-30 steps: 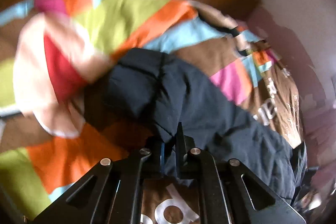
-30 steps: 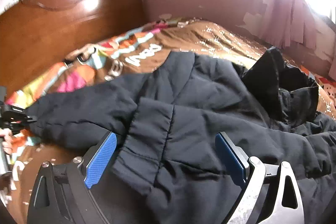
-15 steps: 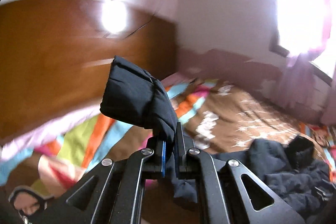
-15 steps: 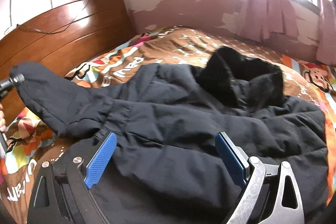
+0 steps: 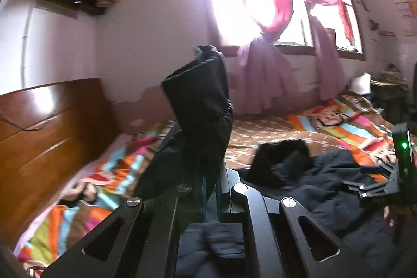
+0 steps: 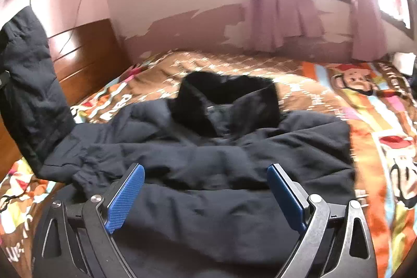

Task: Fold large clothes

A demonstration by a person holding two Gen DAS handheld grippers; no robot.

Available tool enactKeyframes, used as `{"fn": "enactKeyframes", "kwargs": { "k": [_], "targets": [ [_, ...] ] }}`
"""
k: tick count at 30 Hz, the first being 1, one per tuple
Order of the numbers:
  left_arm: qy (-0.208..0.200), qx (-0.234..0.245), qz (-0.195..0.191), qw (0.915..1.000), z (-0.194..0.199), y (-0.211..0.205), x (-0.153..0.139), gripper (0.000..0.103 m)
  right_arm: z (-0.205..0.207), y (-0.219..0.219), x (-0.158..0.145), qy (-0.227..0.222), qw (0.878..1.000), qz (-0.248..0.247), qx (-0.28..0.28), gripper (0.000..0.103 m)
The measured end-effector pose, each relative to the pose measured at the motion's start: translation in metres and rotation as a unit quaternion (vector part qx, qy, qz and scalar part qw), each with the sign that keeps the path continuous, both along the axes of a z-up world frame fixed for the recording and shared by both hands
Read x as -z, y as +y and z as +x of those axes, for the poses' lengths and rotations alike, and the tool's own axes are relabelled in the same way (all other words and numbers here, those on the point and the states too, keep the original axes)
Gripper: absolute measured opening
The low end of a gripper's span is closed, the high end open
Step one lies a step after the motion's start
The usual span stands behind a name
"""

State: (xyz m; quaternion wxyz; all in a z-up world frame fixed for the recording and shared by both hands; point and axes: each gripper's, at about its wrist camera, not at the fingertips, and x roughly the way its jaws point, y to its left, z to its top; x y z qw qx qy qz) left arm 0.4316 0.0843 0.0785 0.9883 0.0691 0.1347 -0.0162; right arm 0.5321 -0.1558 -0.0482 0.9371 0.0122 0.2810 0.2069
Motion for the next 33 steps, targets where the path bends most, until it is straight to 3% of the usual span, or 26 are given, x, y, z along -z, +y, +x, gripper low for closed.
{"fn": "enactKeyframes", "kwargs": {
  "k": [4,11,16,20,26,30,33],
  "targets": [
    [0.019,0.041,0.018,0.9988,0.016,-0.043,0.013,0.003,-0.001,-0.037,-0.006,-0.017,1.000,0.013,0.022,0.095],
    [0.081,0.115,0.046,0.9889,0.028,-0.117,0.053,0.003,0.004,-0.091,0.001,0.004,0.998,0.064,0.019,0.095],
    [0.155,0.169,0.039,0.9726,0.043,-0.160,0.079,0.003,0.011,-0.111,0.013,0.030,0.997,0.073,0.017,0.095],
    [0.184,0.197,0.061,0.9610,0.042,-0.182,0.095,0.003,0.016,-0.120,0.021,0.058,0.992,0.109,-0.007,0.093],
    [0.210,0.227,0.091,0.9466,0.036,-0.200,0.119,0.003,0.020,-0.119,0.029,0.105,0.985,0.133,-0.042,0.080],
    [0.228,0.241,0.090,0.9390,0.031,-0.188,0.132,0.003,0.027,-0.120,0.041,0.161,0.969,0.179,-0.059,0.074],
    [0.239,0.244,0.084,0.9361,0.026,-0.184,0.138,0.003,0.035,-0.125,0.053,0.201,0.948,0.238,-0.069,0.074]
  ]
}}
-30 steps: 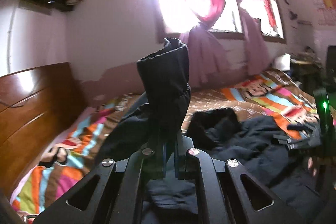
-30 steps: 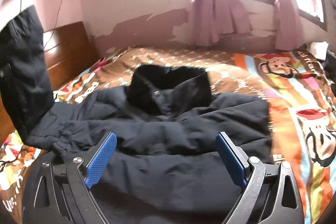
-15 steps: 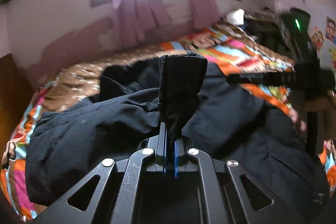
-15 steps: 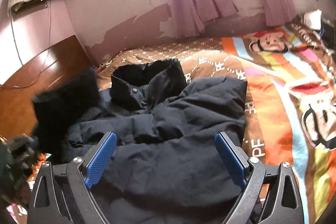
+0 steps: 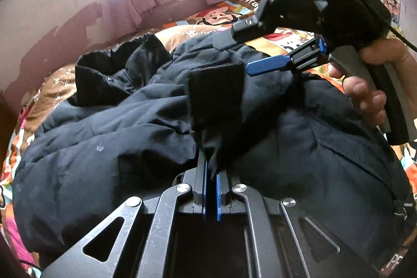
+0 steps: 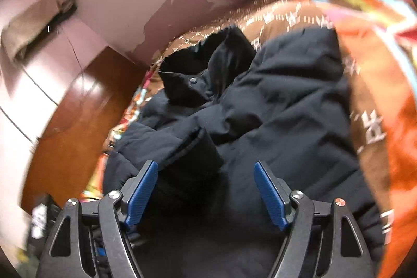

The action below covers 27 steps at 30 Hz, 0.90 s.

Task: Fold large clothes

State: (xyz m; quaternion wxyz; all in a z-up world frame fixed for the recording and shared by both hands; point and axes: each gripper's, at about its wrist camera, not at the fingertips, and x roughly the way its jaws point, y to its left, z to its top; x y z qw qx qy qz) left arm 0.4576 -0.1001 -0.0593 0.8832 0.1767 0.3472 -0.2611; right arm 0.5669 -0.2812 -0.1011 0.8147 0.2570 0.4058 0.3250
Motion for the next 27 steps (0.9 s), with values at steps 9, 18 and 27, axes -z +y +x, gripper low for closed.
{"fn": "enactKeyframes", "kwargs": {
  "k": [9,18,27],
  "targets": [
    [0.004,0.009,-0.007,0.9999,-0.008,0.003,0.002,0.019,0.004,0.004,0.015,0.050,0.997,0.054,-0.002,0.038],
    [-0.030,-0.032,-0.083,0.9956,-0.031,0.043,-0.029,0.057,-0.001,-0.010,0.028,0.073,0.997,0.019,0.025,0.006],
    [-0.085,-0.195,-0.176,0.9611,-0.027,0.115,-0.071,0.065,-0.021,-0.035,-0.047,-0.078,0.994,-0.017,0.080,0.006]
  ]
}}
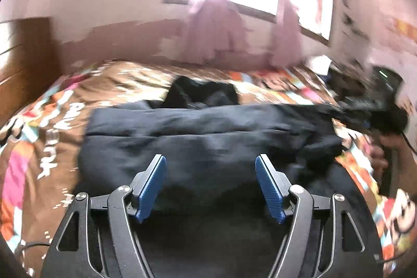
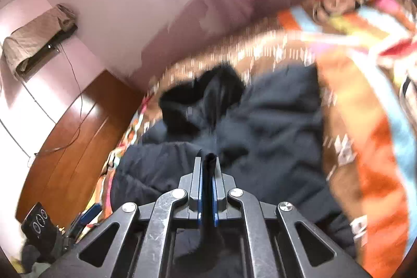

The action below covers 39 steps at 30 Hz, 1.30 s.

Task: Fold large clothes

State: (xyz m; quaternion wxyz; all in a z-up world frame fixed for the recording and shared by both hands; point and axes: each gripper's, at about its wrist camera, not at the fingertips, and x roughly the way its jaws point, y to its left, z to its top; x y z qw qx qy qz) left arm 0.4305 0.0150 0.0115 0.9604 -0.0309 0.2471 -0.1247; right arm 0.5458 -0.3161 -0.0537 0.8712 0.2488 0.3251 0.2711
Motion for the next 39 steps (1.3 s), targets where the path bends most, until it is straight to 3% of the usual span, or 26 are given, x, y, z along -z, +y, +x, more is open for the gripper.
{"fn": "enactKeyframes", "kwargs": {
  "k": [3,8,12,16,20,21,24,28,33,39],
  "targets": [
    [0.007,-0.050,-0.012,0.9987,0.012,0.028,-0.006,0.066,-0.002,-0.007,-0.015,-0.031,0.999,-0.027,0.028,0.006],
    [0.028,-0.133,-0.025,0.9903,0.028,0.078,-0.010,0.067,0.002,-0.002,-0.012,-0.042,0.994,-0.086,0.055,0.005],
    [0.065,-0.158,-0.026,0.9850,0.044,0.103,-0.003,0.067,0.019,0.002,0.015,0.001,0.993,-0.110,0.041,0.007],
    [0.085,-0.119,-0.001,0.9892,0.058,0.092,0.008,0.067,0.023,0.013,0.030,0.008,0.986,-0.165,0.038,0.017],
    [0.082,-0.048,0.032,0.9950,0.071,0.060,0.015,0.067,0.019,0.026,0.016,-0.044,0.977,-0.205,0.040,0.051],
    [0.082,-0.028,0.035,0.9956,0.073,0.051,0.016,0.067,0.018,0.031,0.012,-0.058,0.976,-0.208,0.030,0.053],
    [0.094,0.011,0.054,0.9940,0.085,0.032,0.025,0.067,0.022,0.056,0.010,-0.067,0.973,-0.216,-0.037,0.053],
    [0.129,0.044,0.090,0.9866,0.099,0.011,0.049,0.067,0.025,0.092,0.028,-0.051,0.961,-0.248,-0.111,0.051],
    [0.160,0.045,0.142,0.9758,0.110,0.003,0.072,0.067,0.032,0.116,0.059,-0.028,0.943,-0.300,-0.141,0.046],
    [0.163,0.052,0.167,0.9710,0.117,0.001,0.088,0.068,0.040,0.120,0.081,-0.014,0.937,-0.317,-0.148,0.044]
  ]
}}
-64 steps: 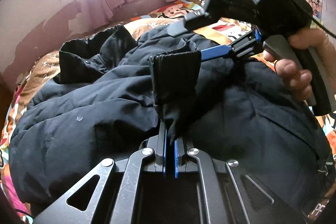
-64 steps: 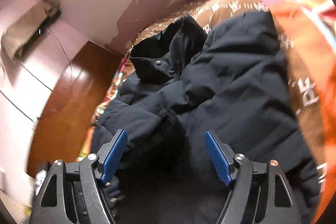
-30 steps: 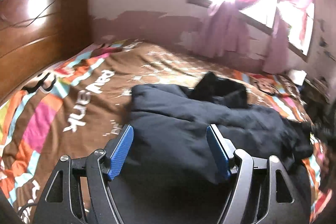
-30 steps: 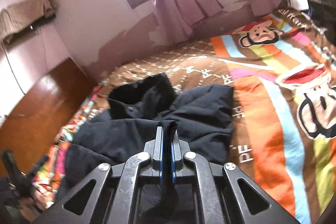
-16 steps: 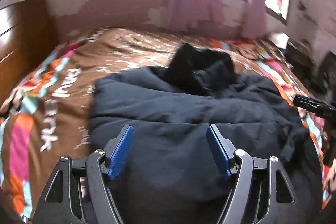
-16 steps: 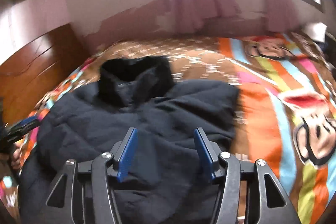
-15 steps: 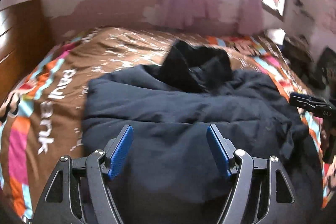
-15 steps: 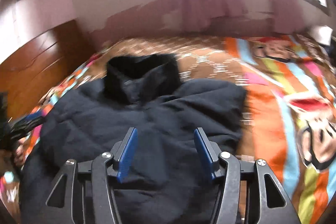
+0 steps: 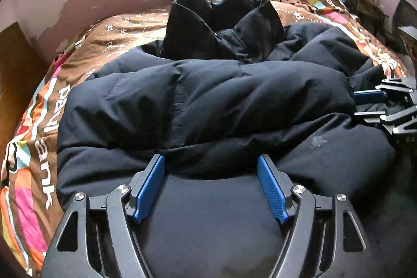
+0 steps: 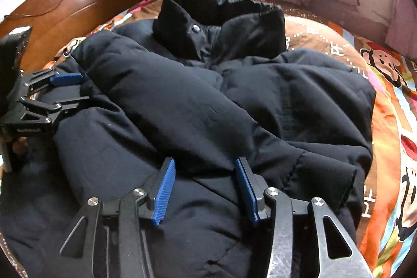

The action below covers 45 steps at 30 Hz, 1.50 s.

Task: Fold large clothes
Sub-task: 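Grasp the jacket hem with both grippers and lift it toward the collar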

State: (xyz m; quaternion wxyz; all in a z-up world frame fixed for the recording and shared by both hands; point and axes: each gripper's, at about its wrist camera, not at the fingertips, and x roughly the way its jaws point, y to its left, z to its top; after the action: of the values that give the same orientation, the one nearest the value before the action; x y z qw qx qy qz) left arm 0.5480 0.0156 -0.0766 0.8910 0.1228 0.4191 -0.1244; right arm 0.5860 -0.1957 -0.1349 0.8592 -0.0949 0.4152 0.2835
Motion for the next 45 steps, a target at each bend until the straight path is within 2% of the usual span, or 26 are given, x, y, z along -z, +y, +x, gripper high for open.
{"fn": "enactKeyframes", "kwargs": {
  "k": [4,9,14,17,18,23,26,29,31,33,34,35,37,39,41,45],
  "targets": [
    [0.002,0.009,0.000,1.0000,0.006,0.002,0.008,0.068,0.007,-0.001,0.009,0.016,1.000,0.004,-0.008,0.044],
    [0.004,0.013,-0.011,0.9998,0.009,0.004,0.003,0.069,0.007,-0.005,0.010,0.022,1.000,0.015,-0.014,0.045],
    [-0.009,0.026,-0.050,0.9984,0.017,0.012,-0.026,0.069,0.006,-0.027,-0.007,0.021,0.995,0.091,-0.018,0.049],
    [-0.048,0.027,-0.054,0.9971,0.035,0.009,-0.054,0.069,0.017,-0.037,-0.031,-0.018,0.994,0.109,0.002,0.054],
    [-0.060,0.022,-0.053,0.9965,0.044,0.006,-0.063,0.069,0.024,-0.040,-0.040,-0.030,0.993,0.111,0.013,0.057],
    [-0.101,-0.039,-0.078,0.9911,0.113,-0.001,-0.095,0.069,0.101,-0.042,-0.085,-0.041,0.988,0.121,0.082,0.057],
    [-0.094,-0.082,-0.086,0.9884,0.155,0.004,-0.097,0.069,0.153,-0.041,-0.099,-0.021,0.978,0.163,0.127,0.057],
    [-0.063,-0.127,-0.096,0.9853,0.187,0.013,-0.088,0.068,0.183,-0.039,-0.099,-0.009,0.972,0.169,0.165,0.054],
    [-0.058,-0.136,-0.104,0.9836,0.196,0.019,-0.084,0.068,0.200,-0.036,-0.095,0.003,0.967,0.177,0.181,0.053],
    [-0.057,-0.131,-0.112,0.9834,0.201,0.020,-0.081,0.061,0.210,-0.031,-0.089,0.002,0.965,0.172,0.196,0.051],
    [-0.052,-0.130,-0.114,0.9836,0.203,0.020,-0.079,0.046,0.214,-0.028,-0.086,0.003,0.966,0.169,0.194,0.051],
    [-0.042,-0.127,-0.122,0.9836,0.207,0.019,-0.076,0.024,0.217,-0.024,-0.082,0.004,0.968,0.161,0.194,0.051],
    [-0.015,-0.125,-0.129,0.9836,0.212,0.023,-0.074,0.007,0.223,-0.016,-0.071,0.003,0.970,0.141,0.200,0.049],
    [-0.015,-0.124,-0.140,0.9823,0.207,0.026,-0.079,0.004,0.224,-0.013,-0.061,0.004,0.969,0.152,0.193,0.023],
    [-0.021,-0.113,-0.149,0.9822,0.198,0.028,-0.086,0.003,0.220,-0.016,-0.057,-0.004,0.966,0.166,0.199,0.014],
    [-0.040,-0.085,-0.153,0.9837,0.165,0.038,-0.104,0.003,0.200,-0.032,-0.067,-0.019,0.956,0.222,0.188,0.011]
  ]
}}
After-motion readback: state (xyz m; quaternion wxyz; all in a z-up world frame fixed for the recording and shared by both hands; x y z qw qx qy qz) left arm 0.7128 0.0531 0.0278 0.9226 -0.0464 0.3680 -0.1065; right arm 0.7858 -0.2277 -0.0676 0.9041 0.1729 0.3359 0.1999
